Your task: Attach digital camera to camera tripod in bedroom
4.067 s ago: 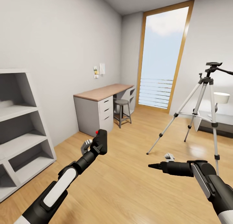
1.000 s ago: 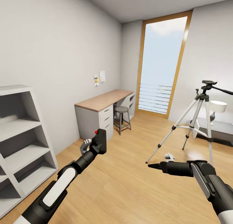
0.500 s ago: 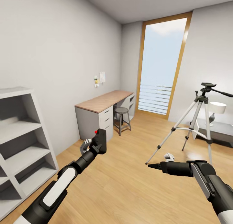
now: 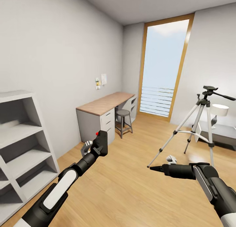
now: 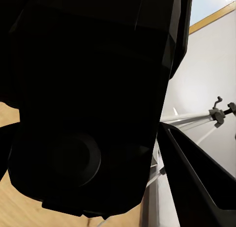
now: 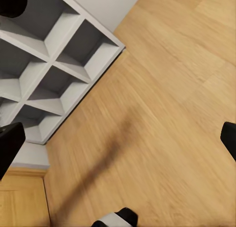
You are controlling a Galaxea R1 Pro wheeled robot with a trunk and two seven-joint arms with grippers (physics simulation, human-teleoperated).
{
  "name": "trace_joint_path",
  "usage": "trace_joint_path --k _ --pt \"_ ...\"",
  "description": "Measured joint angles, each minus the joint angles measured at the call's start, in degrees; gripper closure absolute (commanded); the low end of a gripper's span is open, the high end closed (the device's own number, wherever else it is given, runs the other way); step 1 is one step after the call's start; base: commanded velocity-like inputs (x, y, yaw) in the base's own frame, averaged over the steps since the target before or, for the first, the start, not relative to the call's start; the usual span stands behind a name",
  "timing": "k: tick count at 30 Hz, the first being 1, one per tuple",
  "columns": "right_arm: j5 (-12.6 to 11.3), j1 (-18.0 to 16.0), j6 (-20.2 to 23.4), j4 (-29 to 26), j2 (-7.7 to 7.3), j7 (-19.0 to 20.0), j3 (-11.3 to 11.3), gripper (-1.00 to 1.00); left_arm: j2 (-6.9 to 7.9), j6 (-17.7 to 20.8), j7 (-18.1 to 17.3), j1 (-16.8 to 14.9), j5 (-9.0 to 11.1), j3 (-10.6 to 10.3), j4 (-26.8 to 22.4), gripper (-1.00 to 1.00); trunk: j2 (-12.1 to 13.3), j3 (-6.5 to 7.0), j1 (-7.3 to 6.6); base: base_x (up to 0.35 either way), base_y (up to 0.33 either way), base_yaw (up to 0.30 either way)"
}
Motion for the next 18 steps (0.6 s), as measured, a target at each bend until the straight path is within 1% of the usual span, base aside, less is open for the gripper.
trace_joint_path --k 5,18 --pt "-0.01 0.00 0.00 0.83 0.00 0.04 0.00 -1.00 0.00 0.00 0.00 0.00 0.00 -0.02 0.00 1.00 2.01 0.90 -1.10 0.000 0.000 0.000" --pt "0.07 0.00 0.01 0.92 0.00 0.04 0.00 -1.00 0.00 0.00 -0.02 0.00 0.00 0.04 0.00 1.00 7.22 3.24 -3.96 0.000 0.000 0.000"
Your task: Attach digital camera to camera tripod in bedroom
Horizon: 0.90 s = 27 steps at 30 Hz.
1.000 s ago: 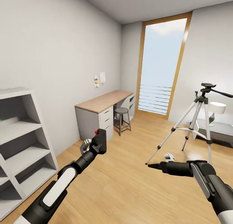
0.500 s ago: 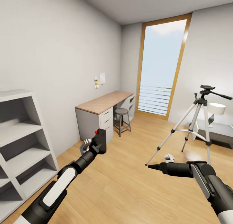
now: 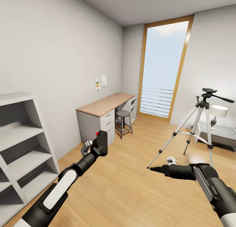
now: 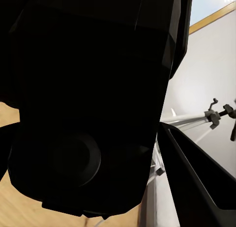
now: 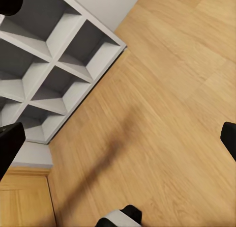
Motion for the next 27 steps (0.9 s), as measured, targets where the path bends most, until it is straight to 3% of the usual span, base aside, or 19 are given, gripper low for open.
trace_joint_path --k 27 --pt "0.01 0.00 0.00 0.09 0.00 0.00 0.00 -1.00 0.00 -0.08 -0.07 0.00 0.00 0.01 0.00 1.00 10.84 4.86 -5.94 0.000 0.000 0.000"
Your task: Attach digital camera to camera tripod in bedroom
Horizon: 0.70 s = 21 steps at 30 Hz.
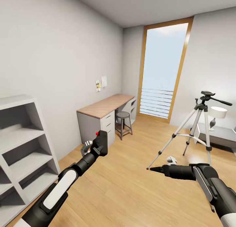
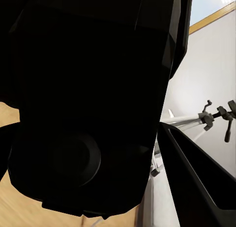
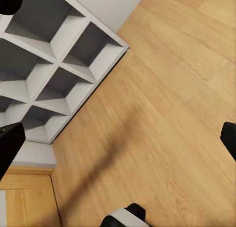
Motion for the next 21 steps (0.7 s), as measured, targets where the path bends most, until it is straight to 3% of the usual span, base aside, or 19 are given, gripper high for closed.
trace_joint_path --k 21 --pt "-0.08 0.00 0.00 -0.09 0.00 0.25 0.00 -1.00 0.00 -0.01 0.00 0.00 0.00 -0.01 0.00 1.00 8.44 3.78 -4.62 0.000 0.000 0.000"
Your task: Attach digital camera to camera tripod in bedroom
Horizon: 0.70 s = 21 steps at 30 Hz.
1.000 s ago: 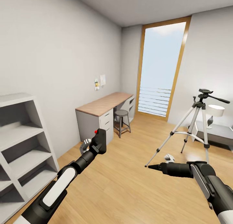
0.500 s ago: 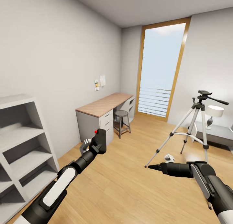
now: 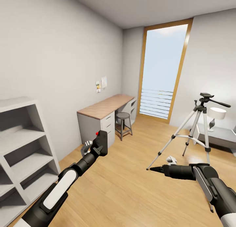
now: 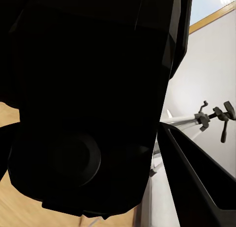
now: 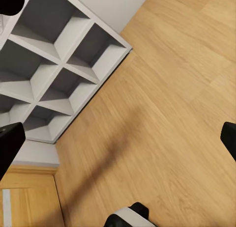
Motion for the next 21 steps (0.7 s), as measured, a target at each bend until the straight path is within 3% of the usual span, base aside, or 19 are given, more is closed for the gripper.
trace_joint_path --k 21 --pt "0.00 0.00 0.01 0.00 0.00 -0.16 0.00 -1.00 0.00 0.00 0.00 0.00 0.00 0.02 0.00 1.00 8.44 3.79 -4.62 0.000 0.000 0.000"
